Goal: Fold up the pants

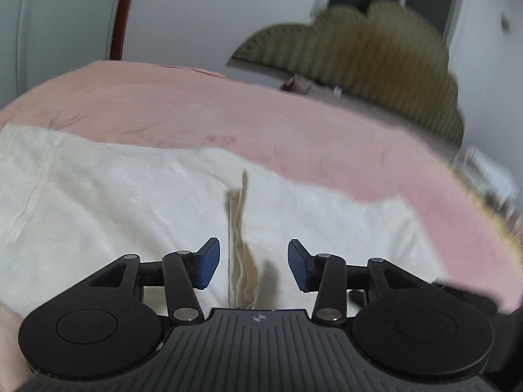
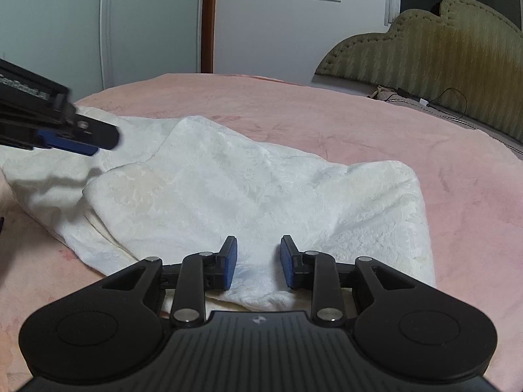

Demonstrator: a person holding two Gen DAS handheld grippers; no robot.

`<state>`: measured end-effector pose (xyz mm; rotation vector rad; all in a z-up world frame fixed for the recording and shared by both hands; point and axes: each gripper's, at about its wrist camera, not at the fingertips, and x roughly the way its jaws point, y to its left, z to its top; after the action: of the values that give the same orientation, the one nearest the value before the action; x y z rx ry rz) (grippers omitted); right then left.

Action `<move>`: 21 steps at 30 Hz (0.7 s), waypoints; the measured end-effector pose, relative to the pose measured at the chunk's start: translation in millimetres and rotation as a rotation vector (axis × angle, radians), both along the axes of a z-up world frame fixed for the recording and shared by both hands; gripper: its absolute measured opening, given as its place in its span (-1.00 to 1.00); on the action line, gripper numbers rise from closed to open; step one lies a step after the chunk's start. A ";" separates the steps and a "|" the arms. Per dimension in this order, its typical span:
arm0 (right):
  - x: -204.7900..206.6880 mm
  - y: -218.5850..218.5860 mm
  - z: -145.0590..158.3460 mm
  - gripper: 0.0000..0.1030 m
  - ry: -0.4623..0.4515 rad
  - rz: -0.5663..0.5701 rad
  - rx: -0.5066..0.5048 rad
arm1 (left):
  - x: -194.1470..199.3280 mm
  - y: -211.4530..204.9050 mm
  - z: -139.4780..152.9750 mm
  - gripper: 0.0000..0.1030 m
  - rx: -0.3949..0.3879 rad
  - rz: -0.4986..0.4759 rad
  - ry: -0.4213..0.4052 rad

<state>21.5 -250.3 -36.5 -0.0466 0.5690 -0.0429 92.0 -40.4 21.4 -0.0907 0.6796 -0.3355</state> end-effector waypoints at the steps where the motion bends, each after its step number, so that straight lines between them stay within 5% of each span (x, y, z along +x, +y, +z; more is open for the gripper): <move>1: 0.0 -1.3 0.0 -0.44 0.000 0.000 0.008 | -0.3 -7.4 -8.5 -0.03 0.043 -0.004 0.005; 7: -0.3 -1.8 0.1 -0.43 0.000 -0.002 0.016 | -19.2 -22.5 -32.7 0.24 0.210 -0.031 -0.111; 12: -0.8 -2.9 0.1 -0.41 -0.001 -0.003 0.022 | -19.1 -17.1 -39.1 0.34 0.187 -0.022 -0.132; 16: -1.3 -4.4 0.1 -0.31 -0.002 -0.010 0.029 | -16.1 -15.8 -39.7 0.61 0.168 -0.030 -0.117; 21: -1.5 -8.1 0.3 0.51 -0.003 -0.077 0.029 | -10.7 -20.0 -40.3 0.76 0.159 -0.050 -0.097</move>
<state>20.0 -258.4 -36.3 0.0032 0.5679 -0.1098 81.3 -60.4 -18.9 0.0938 0.6114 -0.3302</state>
